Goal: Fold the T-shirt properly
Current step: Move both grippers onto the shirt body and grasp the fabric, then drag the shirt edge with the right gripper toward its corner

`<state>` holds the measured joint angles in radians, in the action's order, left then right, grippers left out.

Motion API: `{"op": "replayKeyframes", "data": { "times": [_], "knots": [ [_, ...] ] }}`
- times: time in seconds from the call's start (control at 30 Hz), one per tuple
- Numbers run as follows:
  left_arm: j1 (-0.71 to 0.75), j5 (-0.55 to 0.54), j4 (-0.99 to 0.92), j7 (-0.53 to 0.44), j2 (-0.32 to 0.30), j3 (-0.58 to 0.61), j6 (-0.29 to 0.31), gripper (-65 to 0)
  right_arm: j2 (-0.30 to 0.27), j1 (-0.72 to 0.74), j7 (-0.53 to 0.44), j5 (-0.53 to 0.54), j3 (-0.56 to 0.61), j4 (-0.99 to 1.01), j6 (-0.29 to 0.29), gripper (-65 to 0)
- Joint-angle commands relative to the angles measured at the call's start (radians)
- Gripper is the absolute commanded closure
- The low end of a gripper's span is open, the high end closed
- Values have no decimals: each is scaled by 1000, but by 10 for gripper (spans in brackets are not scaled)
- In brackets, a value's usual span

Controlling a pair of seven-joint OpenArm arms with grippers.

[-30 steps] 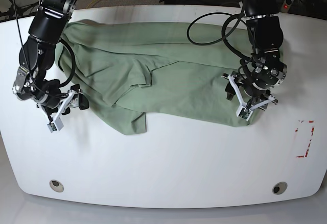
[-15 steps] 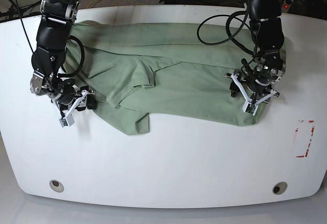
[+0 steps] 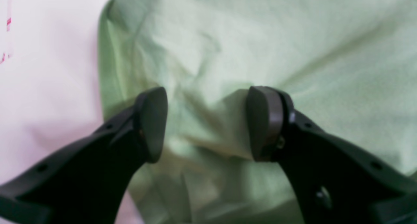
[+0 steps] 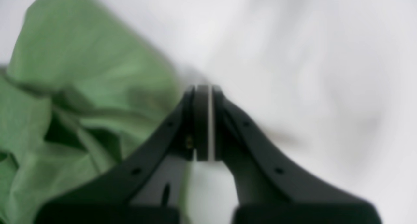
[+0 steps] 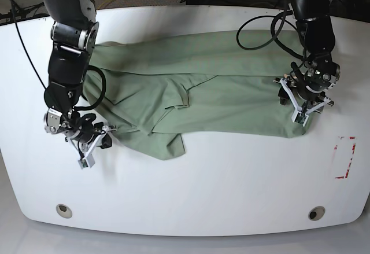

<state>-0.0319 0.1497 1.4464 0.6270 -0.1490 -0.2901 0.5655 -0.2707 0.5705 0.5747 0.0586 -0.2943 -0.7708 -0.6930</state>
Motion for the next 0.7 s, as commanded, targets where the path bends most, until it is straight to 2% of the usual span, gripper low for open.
{"op": "replayKeyframes", "data": {
  "times": [0.0,0.13,0.23,0.3,0.4,0.43,0.57,0.67],
  "knots": [
    [-12,-5,12,-14,-8,-4,6,-358,-20,70,-51,16,2,15,-5,-19],
    [-12,-5,15,-14,-8,-4,6,-358,-20,122,-104,-12,2,95,-5,-24],
    [-12,-5,27,-14,-2,-4,8,-358,-17,135,-58,-38,-1,87,-5,-109],
    [-12,-5,53,-14,-2,-4,8,-358,-20,113,43,-12,-4,3,-5,-244],
    [-15,-5,72,-14,-2,-2,8,-358,-22,18,169,56,-4,-187,-5,-373],
    [-15,-5,76,-14,-2,-2,8,-358,-22,-17,213,79,-4,-267,-5,-398],
    [-18,-5,78,-14,-2,-2,8,-358,-29,-172,387,162,-4,-568,-5,-415],
    [-20,-5,78,-14,-1,-1,8,-358,-31,-278,477,212,-12,-732,-5,-415]
  ]
}}
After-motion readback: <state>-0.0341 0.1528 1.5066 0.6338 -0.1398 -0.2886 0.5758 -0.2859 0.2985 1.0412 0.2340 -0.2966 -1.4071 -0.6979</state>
